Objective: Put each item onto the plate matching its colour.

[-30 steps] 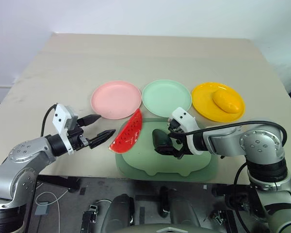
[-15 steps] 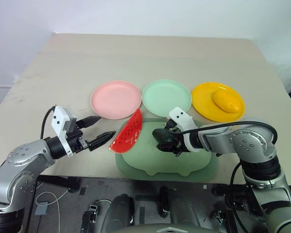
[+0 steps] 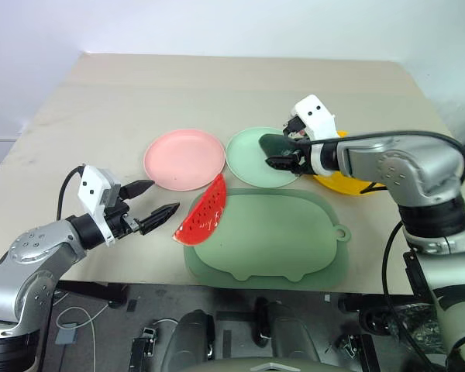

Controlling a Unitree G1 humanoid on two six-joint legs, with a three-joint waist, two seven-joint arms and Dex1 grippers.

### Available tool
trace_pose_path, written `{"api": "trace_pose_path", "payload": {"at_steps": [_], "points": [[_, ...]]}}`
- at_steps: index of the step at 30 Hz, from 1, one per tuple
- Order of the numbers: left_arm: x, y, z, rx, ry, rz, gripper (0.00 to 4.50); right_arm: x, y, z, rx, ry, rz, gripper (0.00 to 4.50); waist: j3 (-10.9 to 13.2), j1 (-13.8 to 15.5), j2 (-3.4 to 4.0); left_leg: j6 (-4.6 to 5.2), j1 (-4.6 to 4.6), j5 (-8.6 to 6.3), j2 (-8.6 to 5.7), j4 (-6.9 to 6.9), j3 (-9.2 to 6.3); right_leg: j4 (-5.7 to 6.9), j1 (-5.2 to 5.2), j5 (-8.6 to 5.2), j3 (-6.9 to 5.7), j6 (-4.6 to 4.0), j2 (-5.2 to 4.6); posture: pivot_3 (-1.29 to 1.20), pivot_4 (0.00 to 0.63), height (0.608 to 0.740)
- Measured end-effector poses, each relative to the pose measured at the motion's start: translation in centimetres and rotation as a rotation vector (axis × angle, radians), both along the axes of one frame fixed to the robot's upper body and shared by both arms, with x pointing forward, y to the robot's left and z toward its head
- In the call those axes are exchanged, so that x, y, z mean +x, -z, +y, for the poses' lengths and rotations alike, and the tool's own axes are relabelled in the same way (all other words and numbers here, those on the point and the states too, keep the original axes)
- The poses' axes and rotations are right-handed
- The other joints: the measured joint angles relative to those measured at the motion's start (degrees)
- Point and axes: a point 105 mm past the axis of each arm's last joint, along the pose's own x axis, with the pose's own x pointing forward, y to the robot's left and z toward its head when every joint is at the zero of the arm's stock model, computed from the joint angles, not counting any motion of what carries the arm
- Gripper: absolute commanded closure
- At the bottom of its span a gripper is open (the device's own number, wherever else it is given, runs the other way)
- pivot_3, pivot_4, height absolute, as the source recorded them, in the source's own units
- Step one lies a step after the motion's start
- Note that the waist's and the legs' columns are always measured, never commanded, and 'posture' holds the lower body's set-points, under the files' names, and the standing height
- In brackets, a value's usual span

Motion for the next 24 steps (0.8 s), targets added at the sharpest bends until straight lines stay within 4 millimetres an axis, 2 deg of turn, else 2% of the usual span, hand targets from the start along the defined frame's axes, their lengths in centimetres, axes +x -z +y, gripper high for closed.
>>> {"api": "trace_pose_path", "payload": {"at_steps": [1, 3, 5, 6, 10, 14, 20, 24], "points": [[0.1, -0.2, -0.1, 0.002, 0.001, -0.007, 0.0, 0.6, 0.9, -0.1, -0.012, 0.0, 0.006, 1.47, 0.0, 0.0, 0.0, 0.0, -0.02, 0.0, 0.0, 0.0, 0.01, 0.0, -0.02, 0.0, 0.0, 0.0, 0.0, 0.0, 0.15, 0.74], [0.3, -0.3, 0.0, 0.004, -0.003, -0.012, 0.0, 1.7, 1.8, 0.1, -0.023, -0.013, 0.002, 0.74, 0.0, -0.5, 0.02, -0.01, -0.04, 0.01, 0.01, 0.0, 0.02, 0.02, -0.04, 0.01, 0.0, 0.01, 0.0, 0.0, 0.15, 0.74], [0.4, -0.3, 0.0, 0.005, -0.011, -0.013, 0.0, 2.4, 1.9, 0.1, -0.044, -0.035, -0.03, 0.12, 0.0, -0.8, 0.03, -0.01, -0.05, 0.01, 0.04, 0.0, 0.01, 0.04, -0.05, 0.01, 0.0, 0.01, 0.0, 0.0, 0.15, 0.74], [0.4, -0.3, 0.0, 0.002, -0.017, -0.008, 0.0, 2.7, 1.7, 0.0, -0.059, -0.045, -0.057, 0.05, 0.0, -0.9, 0.03, -0.01, -0.05, 0.01, 0.07, 0.0, 0.01, 0.04, -0.05, 0.01, 0.0, 0.01, 0.0, 0.0, 0.15, 0.74], [0.4, -1.1, -0.2, -0.043, -0.017, 0.004, 0.0, 3.2, 0.7, 0.1, -0.097, -0.095, -0.165, 0.05, 0.0, -0.9, 0.03, -0.02, -0.04, 0.01, 0.11, 0.0, -0.01, 0.04, -0.05, 0.01, 0.0, 0.02, -0.01, 0.0, 0.15, 0.74], [0.0, -1.8, -0.9, -0.042, 0.01, 0.021, 0.0, 2.5, -0.6, 0.4, -0.071, -0.151, -0.268, 0.05, 0.0, -0.7, 0.03, -0.13, -0.03, 0.07, 0.11, 0.0, -0.03, 0.07, -0.04, 0.01, 0.0, 0.02, -0.02, 0.0, 0.15, 0.74], [-0.1, -2.1, -3.1, 0.082, 0.082, 0.092, 0.0, -0.3, -2.4, -3.2, -0.068, -0.18, -0.392, 0.05, 0.1, 0.0, 0.03, -0.06, 0.02, 0.03, 0.06, 0.0, -0.03, 0.02, 0.03, 0.0, -0.01, 0.04, -0.05, 0.0, 0.15, 0.74], [-0.2, -2.2, -5.1, 0.125, 0.149, 0.135, 0.0, -2.3, -2.7, -4.1, -0.044, -0.202, -0.415, 0.05, 0.1, 0.0, 0.01, -0.15, 0.05, 0.08, 0.04, 0.0, -0.02, 0.04, 0.02, 0.0, 0.01, 0.03, 0.04, 0.0, 0.15, 0.74]]}}
